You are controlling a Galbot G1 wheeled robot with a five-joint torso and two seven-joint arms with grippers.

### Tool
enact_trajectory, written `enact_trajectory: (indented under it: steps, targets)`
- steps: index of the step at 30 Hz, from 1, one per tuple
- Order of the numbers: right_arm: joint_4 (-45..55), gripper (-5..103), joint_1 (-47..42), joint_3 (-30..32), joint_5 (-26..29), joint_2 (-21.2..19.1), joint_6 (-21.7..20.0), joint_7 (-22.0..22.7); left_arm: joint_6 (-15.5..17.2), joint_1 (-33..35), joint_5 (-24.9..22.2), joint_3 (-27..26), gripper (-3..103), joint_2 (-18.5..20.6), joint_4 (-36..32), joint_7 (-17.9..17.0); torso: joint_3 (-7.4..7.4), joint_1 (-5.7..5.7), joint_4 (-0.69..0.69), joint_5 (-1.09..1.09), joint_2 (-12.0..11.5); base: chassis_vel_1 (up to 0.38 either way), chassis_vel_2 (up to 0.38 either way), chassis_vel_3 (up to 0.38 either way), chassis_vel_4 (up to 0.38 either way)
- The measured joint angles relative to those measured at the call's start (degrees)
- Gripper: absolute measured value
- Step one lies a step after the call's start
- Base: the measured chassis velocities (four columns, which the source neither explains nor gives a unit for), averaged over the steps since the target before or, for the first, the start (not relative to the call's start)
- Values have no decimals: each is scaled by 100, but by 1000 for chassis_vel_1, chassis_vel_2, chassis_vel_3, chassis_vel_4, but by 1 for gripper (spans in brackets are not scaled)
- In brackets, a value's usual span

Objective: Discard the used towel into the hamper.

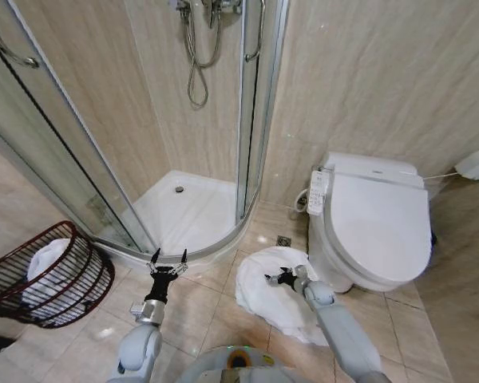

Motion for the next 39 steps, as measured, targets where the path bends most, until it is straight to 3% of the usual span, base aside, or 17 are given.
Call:
enact_trajectory:
  steps: [15, 22, 27, 29, 32, 36, 37, 38, 39]
  targets:
    - [-1042, 102, 430, 128, -277, 443, 138, 122, 50, -88, 47, 22, 100, -24, -6, -39, 0, 0, -1, 0, 0, 0, 0, 0, 0]
    - [-1435, 83, 633, 317, -264, 664, 187, 390, 55, -80, 49, 21, 100, -23, -64, -43, 0, 0, 0, 1, 0, 0, 0, 0, 0]
    - [-1556, 56, 630, 385, -102, 745, 245, 427, 63, -54, 47, 18, 100, -11, -122, -47, 0, 0, -1, 0, 0, 0, 0, 0, 0]
    - [-1585, 56, 629, 400, -81, 768, 274, 428, 65, -51, 47, 18, 100, -12, -129, -49, 0, 0, -1, 1, 0, 0, 0, 0, 0]
    - [-1658, 39, 628, 420, -32, 807, 365, 430, 65, -33, 45, 15, 100, -10, -144, -51, 0, 0, -1, 0, 0, 0, 0, 0, 0]
    - [-1706, 33, 630, 426, 9, 825, 461, 439, 66, -28, 41, 12, 100, 1, -147, -52, 0, 0, 0, 1, 0, 0, 0, 0, 0]
    - [-1731, 23, 635, 428, 19, 829, 505, 450, 66, -29, 40, 10, 100, 4, -148, -52, 0, 0, 0, 0, 0, 0, 0, 0, 0]
    - [-1760, 23, 647, 429, 37, 831, 555, 466, 65, -33, 37, 9, 100, 8, -152, -52, 0, 0, 0, 1, 0, 0, 0, 0, 0]
    - [-1773, 13, 652, 430, 62, 831, 598, 481, 66, -38, 35, 9, 100, 8, -156, -52, 0, 0, 0, 1, 0, 0, 0, 0, 0]
